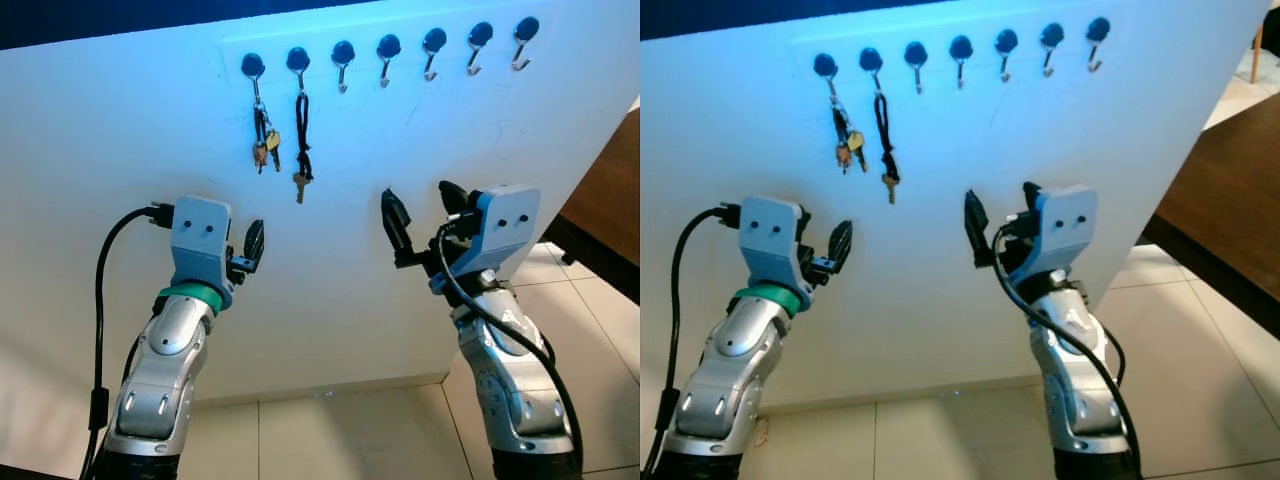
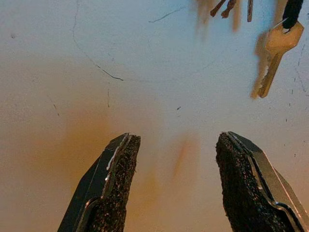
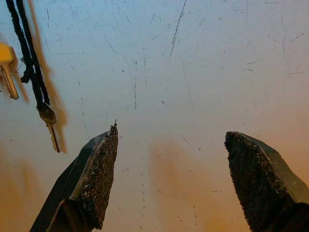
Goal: Hang keys on a hook
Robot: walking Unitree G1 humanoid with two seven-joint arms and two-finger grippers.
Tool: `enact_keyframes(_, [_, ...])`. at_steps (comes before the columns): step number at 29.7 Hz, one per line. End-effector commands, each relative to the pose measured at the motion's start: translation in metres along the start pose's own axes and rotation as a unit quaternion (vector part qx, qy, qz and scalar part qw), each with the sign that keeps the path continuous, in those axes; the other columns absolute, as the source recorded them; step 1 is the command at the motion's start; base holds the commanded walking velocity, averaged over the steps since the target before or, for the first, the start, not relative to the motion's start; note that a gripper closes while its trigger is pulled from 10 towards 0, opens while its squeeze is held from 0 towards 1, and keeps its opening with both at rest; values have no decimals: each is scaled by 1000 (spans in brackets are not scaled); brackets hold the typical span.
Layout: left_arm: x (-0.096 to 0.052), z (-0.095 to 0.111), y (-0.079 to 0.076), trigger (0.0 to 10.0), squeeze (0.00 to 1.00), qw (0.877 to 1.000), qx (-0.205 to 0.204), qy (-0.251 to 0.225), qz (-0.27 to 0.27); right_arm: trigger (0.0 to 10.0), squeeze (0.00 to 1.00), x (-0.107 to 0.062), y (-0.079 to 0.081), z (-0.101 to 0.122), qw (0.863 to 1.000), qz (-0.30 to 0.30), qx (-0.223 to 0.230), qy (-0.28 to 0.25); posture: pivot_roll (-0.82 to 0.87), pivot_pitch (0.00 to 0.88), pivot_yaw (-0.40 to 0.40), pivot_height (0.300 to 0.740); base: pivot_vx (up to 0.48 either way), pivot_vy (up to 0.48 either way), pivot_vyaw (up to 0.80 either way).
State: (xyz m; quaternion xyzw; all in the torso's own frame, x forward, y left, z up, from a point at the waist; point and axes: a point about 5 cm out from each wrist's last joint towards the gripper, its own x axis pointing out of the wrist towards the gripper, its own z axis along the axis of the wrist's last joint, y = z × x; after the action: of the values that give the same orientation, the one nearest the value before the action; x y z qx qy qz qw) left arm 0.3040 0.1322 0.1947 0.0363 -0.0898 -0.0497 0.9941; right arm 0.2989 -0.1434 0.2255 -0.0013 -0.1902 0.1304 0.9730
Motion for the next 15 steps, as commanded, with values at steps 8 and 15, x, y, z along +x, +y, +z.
enact_keyframes(8, [-1,-7,1,10000,0,1000,2,12,2,10000,0,-2,2,-2,1000,2,-2,7,-260,100,188,740,0,0,0])
enact_keyframes(15, [-1,-8,2,10000,0,1000,2,13,2,10000,0,-3,2,-2,1000,2,-2,9,-259,102,186,740,0,0,0])
